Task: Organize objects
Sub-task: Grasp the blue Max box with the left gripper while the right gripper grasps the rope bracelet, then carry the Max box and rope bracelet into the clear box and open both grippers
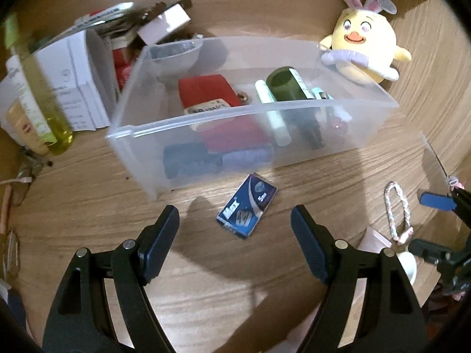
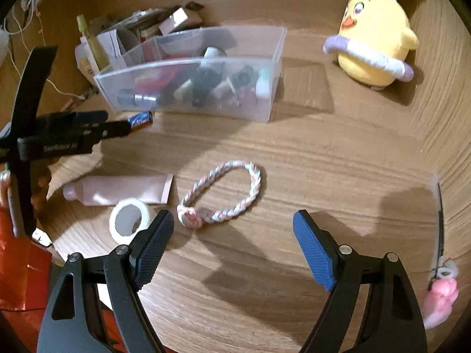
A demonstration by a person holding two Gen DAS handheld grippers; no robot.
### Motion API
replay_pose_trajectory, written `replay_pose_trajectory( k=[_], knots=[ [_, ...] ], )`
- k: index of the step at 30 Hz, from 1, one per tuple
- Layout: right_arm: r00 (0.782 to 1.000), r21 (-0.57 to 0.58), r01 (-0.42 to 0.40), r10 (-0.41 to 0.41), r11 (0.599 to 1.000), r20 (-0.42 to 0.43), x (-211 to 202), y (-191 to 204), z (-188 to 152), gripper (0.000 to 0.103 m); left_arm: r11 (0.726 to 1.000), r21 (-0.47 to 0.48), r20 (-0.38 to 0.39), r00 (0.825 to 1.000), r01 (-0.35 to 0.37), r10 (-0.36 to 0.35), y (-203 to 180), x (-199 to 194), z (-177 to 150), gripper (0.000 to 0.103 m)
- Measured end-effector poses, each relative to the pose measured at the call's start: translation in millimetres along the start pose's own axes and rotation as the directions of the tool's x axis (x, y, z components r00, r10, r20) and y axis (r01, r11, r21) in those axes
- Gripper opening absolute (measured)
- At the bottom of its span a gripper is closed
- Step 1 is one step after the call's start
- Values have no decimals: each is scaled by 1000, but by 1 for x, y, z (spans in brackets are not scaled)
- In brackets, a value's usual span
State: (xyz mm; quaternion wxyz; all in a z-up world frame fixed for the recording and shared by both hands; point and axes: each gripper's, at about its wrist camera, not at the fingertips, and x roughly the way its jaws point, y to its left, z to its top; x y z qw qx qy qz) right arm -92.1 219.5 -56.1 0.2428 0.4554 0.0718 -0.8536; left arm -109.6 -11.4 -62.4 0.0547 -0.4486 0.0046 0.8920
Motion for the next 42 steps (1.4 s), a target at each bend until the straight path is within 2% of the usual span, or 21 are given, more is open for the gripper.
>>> replay_pose_trajectory(
  k=[4,6,8,13,14,16,18,20,31,42],
  knots=[
    [1000,-28,21,-21,999,16,2,3,1,81,999,33,-4,1000,21,-21,-5,9,3,77],
    [1000,-43,16,-15,999,23,4,4,3,80,998,49,-4,1000,28,-28,-8,11,3,71],
    [999,-60,22,-21,998,30,7,6,5,75,998,61,-10,999,31,-31,-10,14,4,68],
    [998,-84,41,-37,996,50,10,9,10,47,995,90,1,999,37,-38,-14,17,7,60],
    [998,-80,46,-42,996,57,11,8,11,43,995,96,2,999,41,-41,-15,17,7,57],
    [997,-66,50,-46,997,62,11,5,13,26,994,103,8,999,42,-43,-15,16,7,50],
    [997,-37,41,-38,998,66,11,0,15,17,993,105,9,999,50,-51,-15,16,7,40],
    [997,-5,26,-26,1000,70,11,-5,15,17,991,103,11,996,82,-83,-12,13,6,27],
    [985,18,32,-35,999,171,-22,-6,23,15,998,46,60,997,53,-56,-5,-14,-6,27],
    [960,-16,19,-14,1000,279,-59,5,40,15,999,41,200,979,34,-41,-9,-67,4,27]
  ],
)
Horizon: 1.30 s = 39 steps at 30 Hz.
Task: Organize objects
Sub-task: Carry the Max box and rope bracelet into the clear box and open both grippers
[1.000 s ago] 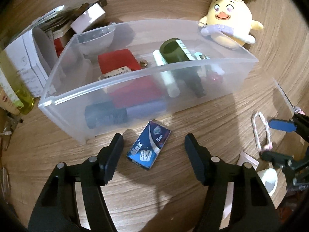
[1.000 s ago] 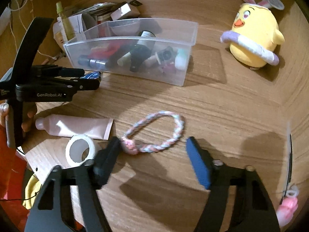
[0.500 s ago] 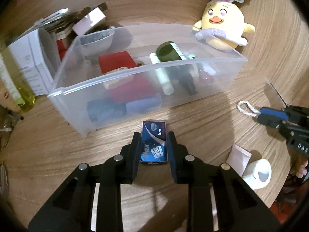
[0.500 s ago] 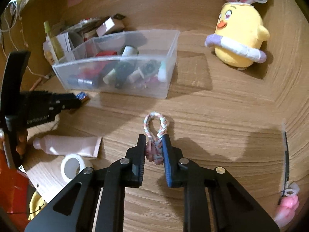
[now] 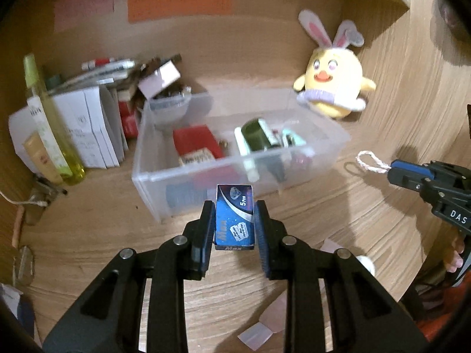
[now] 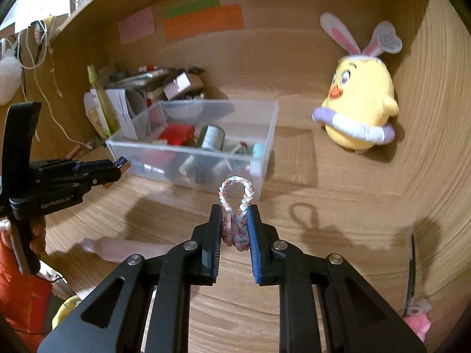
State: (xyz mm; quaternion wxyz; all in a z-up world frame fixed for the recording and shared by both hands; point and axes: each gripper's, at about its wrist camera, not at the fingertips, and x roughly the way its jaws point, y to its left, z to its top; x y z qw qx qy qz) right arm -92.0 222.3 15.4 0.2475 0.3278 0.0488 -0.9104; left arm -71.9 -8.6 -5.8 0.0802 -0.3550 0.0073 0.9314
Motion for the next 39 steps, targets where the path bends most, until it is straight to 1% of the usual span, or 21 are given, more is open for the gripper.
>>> replay_pose_trajectory(
  k=[8,14,18,25,30,39],
  knots=[
    [996,-43,-26,30,999,80,-1,14,31,15,999,-19,81,996,-33,35,2,-23,16,27],
    [992,-60,-35,42,998,118,6,17,52,15,998,-29,126,990,-55,58,5,-33,33,27],
    [990,-61,-45,53,997,132,13,15,66,15,998,-39,147,988,-48,54,7,-34,45,27],
    [987,-85,-34,46,996,151,25,16,85,15,997,-53,173,983,-47,56,5,-29,65,27],
    [988,-85,-35,47,996,145,38,16,94,15,997,-54,165,985,-50,58,6,-17,76,27],
    [996,-72,-41,46,997,75,70,10,90,15,997,-61,92,994,-50,56,13,22,80,27]
  ],
)
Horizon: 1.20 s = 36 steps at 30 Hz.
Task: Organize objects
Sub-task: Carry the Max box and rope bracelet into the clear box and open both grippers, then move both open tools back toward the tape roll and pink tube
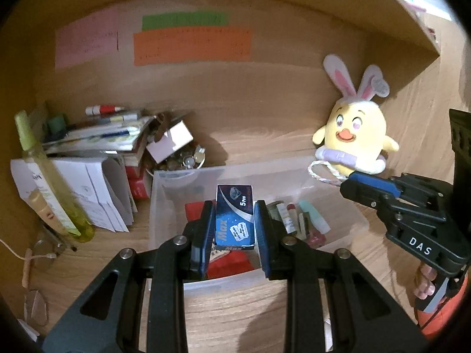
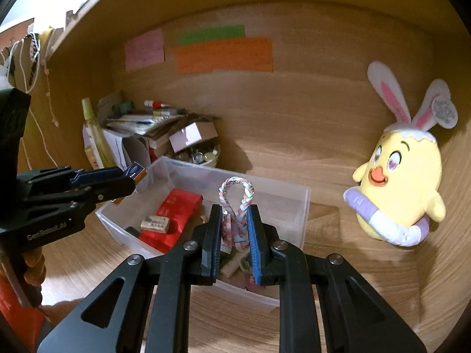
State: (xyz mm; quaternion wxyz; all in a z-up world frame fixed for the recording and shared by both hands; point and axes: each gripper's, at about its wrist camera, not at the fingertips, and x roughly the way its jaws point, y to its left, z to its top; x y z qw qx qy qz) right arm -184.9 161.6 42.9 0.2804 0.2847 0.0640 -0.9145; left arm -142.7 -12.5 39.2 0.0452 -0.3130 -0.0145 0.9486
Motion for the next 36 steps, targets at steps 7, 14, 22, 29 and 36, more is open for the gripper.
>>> replay_pose_trajectory(
  k=[7,14,22,29,36],
  knots=[
    [998,10,4,-3,1000,-58,22,-6,-8,15,1000,-10,-55,998,4,-5,5,26,-2,27],
    [994,-23,20,-23,1000,-110,40,-6,-18,15,1000,25,-130,992,1,2,3,57,-6,27],
    [986,-20,22,-25,1000,-163,56,-9,-24,15,999,30,-192,981,22,-16,-1,83,-13,27],
    [985,-39,44,-50,998,-164,60,-7,-27,16,999,44,-189,982,16,-7,-4,83,-15,27],
    [986,-21,23,-26,1000,-166,50,-7,-23,42,999,52,-152,988,11,-2,-6,61,-11,46]
  ],
)
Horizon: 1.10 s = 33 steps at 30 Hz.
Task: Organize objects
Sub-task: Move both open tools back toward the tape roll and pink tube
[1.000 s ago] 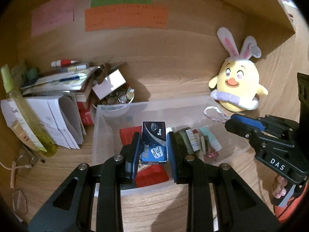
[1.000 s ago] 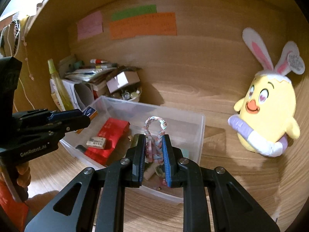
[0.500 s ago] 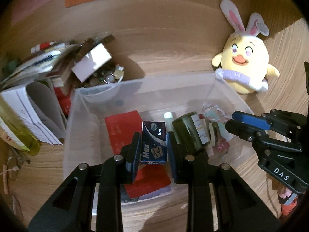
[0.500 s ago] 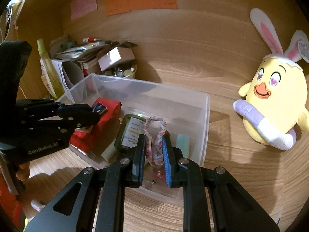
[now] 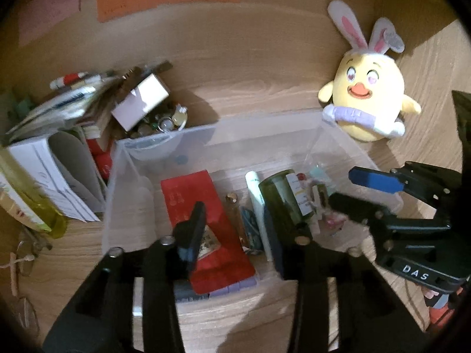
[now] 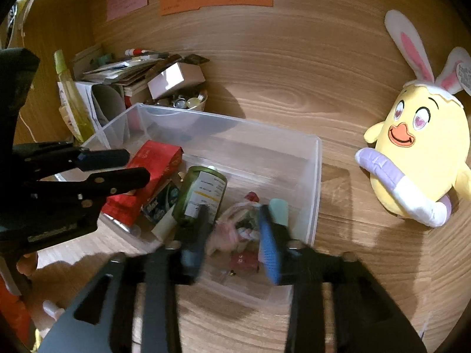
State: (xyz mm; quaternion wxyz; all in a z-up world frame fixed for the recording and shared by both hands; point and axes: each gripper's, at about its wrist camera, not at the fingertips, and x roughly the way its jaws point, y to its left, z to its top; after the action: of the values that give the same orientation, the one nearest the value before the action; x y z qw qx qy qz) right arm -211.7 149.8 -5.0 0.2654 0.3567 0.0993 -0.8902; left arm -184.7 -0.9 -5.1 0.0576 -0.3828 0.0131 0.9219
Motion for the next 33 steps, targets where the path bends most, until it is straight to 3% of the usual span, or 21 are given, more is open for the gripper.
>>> replay_pose_trajectory(
  k=[4,5,10,14,26,33],
  knots=[
    [1000,-11,5,-4,1000,23,-14,5,1,45,1000,5,35,999,-12,12,-2,-20,-2,58],
    [1000,-12,5,-5,1000,29,-18,6,0,46,1000,2,39,999,-14,14,-2,-24,-3,65],
    [998,-13,11,-10,1000,70,-42,11,-5,65,1000,1,74,997,-30,29,-3,-50,-11,80],
    [996,-9,3,-3,1000,86,-62,14,-14,70,999,-2,93,995,-49,49,-2,-67,-22,91],
    [998,-19,-25,26,999,57,-92,41,-57,70,998,-23,40,997,-64,65,2,-87,-68,91],
    [992,6,-122,122,993,-15,-87,55,-82,70,997,-24,-8,997,-78,78,1,-89,-98,91]
  ],
)
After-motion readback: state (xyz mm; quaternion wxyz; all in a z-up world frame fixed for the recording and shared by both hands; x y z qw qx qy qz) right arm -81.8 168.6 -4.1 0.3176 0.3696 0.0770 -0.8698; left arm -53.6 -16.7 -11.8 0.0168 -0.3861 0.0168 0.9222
